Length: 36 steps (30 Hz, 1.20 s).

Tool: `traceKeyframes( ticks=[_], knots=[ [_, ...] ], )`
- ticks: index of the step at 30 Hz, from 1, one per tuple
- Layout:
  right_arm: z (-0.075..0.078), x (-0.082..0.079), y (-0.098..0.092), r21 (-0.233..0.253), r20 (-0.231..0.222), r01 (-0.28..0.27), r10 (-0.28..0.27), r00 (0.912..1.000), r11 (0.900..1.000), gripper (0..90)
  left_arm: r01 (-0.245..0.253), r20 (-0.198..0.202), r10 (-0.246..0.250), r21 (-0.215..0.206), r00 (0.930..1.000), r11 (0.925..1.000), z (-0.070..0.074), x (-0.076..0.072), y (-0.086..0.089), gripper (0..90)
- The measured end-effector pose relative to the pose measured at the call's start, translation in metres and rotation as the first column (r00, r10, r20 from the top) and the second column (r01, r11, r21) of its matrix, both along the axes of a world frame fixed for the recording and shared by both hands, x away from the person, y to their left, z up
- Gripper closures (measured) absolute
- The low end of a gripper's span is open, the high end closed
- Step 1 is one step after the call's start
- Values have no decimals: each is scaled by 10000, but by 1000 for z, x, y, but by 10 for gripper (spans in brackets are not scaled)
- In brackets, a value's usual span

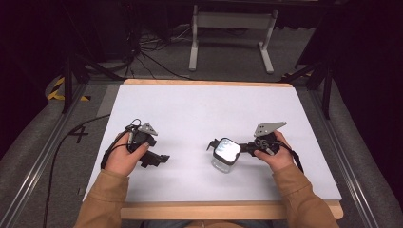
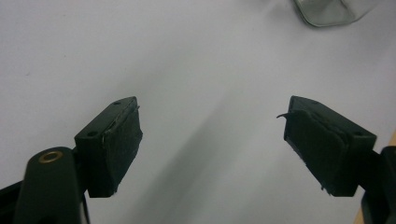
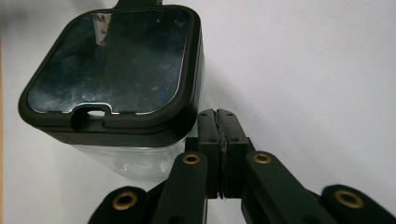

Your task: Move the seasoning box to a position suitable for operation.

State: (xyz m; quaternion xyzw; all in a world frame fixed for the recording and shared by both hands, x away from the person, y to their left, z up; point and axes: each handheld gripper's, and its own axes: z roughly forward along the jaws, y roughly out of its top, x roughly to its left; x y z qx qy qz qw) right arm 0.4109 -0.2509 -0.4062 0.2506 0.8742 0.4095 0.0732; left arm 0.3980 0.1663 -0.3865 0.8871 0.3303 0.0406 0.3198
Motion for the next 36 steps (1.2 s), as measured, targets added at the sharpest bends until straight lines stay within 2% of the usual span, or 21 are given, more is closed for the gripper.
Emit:
traceKeyframes(
  ticks=[6, 9, 25, 33, 36],
  knots=[
    [-3, -5, 0, -140, -68, -3, 2, 10000, 9999, 900, 126, 54, -125, -55, 9999, 9999, 1, 4, -5, 193],
    [-3, -7, 0, -398, -160, -45, 39, 9999, 9992, 900, 249, 55, -249, -52, 9997, 9997, 1, 5, -8, 193],
    [-7, -31, 12, -1186, -732, -977, 894, 9933, 9881, 900, 780, 59, -780, -100, 9969, 9969, 3, 16, -27, 190],
    [-8, -37, 21, -1313, -884, -1272, 1162, 9893, 9831, 900, 600, 89, -596, -464, 9982, 9971, 1, 18, -33, 192],
    [-9, -39, 25, -1399, -941, -1437, 1313, 9869, 9797, 900, 664, 143, -659, -383, 9977, 9971, 2, 17, -35, 194]
  ],
)
